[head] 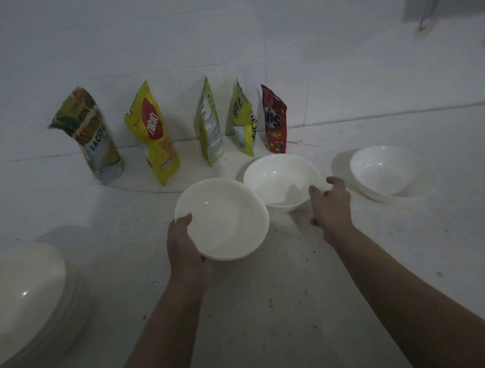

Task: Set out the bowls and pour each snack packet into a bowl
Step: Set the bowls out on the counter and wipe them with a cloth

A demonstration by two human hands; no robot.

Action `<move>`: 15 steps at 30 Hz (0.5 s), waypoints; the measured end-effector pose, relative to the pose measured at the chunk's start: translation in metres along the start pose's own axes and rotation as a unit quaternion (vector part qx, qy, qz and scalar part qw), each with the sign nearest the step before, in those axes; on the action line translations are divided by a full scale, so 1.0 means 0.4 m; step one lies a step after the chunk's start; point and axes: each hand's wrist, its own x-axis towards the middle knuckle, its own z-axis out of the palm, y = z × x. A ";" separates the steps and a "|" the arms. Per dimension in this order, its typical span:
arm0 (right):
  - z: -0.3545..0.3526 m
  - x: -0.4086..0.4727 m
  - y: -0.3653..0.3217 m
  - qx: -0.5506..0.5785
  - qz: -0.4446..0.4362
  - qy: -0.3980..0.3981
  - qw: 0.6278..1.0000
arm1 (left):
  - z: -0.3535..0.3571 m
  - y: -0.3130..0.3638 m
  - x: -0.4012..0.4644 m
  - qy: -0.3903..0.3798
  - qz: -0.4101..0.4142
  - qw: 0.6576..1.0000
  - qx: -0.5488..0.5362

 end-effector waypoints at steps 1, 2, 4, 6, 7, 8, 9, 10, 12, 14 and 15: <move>-0.005 -0.015 -0.006 -0.021 -0.045 0.025 0.998 | 0.001 -0.002 -0.005 -0.006 0.005 1.000 0.002; -0.010 -0.034 -0.016 -0.025 -0.082 0.036 0.996 | 0.004 -0.002 -0.013 -0.013 0.010 1.000 0.004; -0.016 -0.078 -0.042 -0.018 -0.121 0.006 0.992 | 0.011 0.000 -0.026 -0.024 0.019 1.000 0.000; -0.014 -0.120 -0.072 -0.018 -0.128 -0.067 0.989 | 0.018 0.008 -0.036 -0.029 0.022 0.999 -0.006; -0.010 -0.139 -0.089 -0.020 -0.124 -0.113 0.986 | 0.020 0.014 -0.040 -0.032 0.026 0.999 -0.007; -0.004 -0.157 -0.105 -0.025 -0.120 -0.158 0.980 | 0.021 0.023 -0.046 -0.035 0.031 0.999 -0.007; 0.004 -0.171 -0.118 -0.035 -0.125 -0.194 0.972 | 0.019 0.033 -0.050 -0.038 0.039 0.998 -0.006; 0.014 -0.182 -0.128 -0.048 -0.139 -0.214 0.966 | 0.014 0.046 -0.052 -0.038 0.049 0.998 -0.005; 0.036 -0.201 -0.147 -0.066 -0.176 -0.216 0.958 | -0.001 0.075 -0.050 -0.028 0.074 0.997 -0.001; 0.065 -0.218 -0.168 -0.071 -0.203 -0.195 0.957 | -0.028 0.109 -0.038 -0.023 0.097 0.995 0.013; 0.080 -0.231 -0.181 -0.071 -0.217 -0.186 0.956 | -0.043 0.127 -0.030 -0.024 0.104 0.994 0.025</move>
